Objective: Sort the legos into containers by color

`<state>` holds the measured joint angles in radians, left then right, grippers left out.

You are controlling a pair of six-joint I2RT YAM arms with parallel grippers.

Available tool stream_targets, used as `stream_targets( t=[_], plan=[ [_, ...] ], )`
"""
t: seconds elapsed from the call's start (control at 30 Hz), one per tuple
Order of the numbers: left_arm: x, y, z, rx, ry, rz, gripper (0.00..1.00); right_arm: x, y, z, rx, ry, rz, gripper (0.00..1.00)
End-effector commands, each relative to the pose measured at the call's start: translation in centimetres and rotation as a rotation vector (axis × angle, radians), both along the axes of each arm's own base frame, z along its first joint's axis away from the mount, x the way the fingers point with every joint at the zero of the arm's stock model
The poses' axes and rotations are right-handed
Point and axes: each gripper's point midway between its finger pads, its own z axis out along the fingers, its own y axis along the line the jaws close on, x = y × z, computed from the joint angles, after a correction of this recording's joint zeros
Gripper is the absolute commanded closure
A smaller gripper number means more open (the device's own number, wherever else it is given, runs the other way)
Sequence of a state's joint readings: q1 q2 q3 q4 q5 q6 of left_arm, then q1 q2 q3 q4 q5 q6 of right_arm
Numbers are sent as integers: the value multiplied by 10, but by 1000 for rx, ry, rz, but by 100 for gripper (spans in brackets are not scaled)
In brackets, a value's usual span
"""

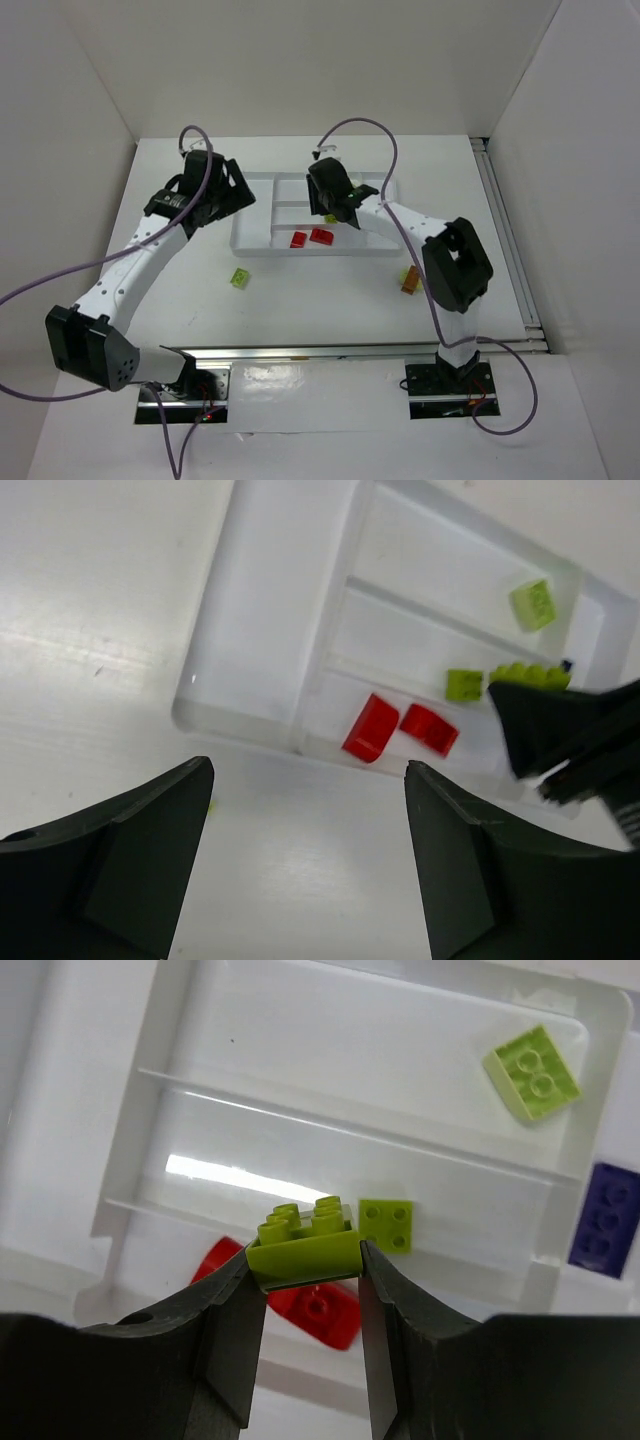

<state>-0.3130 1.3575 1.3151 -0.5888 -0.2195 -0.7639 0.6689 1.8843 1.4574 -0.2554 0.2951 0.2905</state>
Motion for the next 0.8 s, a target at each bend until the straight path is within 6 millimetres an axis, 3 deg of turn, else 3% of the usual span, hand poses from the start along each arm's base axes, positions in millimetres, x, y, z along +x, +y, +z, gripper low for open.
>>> stream_targets(
  t=[0.0, 0.03, 0.1, 0.2, 0.47, 0.63, 0.77],
  plan=[
    [-32, 21, -40, 51, 134, 59, 12, 19, 31, -2, 32, -9, 70, 83],
    [-42, 28, -47, 54, 145, 69, 12, 24, 35, 1, 31, -20, 75, 83],
    [-47, 38, -52, 55, 153, 93, 12, 27, 40, -13, 25, 0, 85, 83],
    [-51, 45, -58, 60, 169, 87, 12, 33, 43, -17, 27, -1, 71, 82],
    [-66, 50, -60, 82, 173, 46, 9, 37, 46, -17, 68, -18, 42, 74],
    [-73, 48, -72, 104, 221, -9, 9, 40, 51, -7, 76, -19, 50, 53],
    [-71, 42, -78, 116, 266, -67, 9, 38, 48, 0, 65, -12, 43, 13]
  ],
)
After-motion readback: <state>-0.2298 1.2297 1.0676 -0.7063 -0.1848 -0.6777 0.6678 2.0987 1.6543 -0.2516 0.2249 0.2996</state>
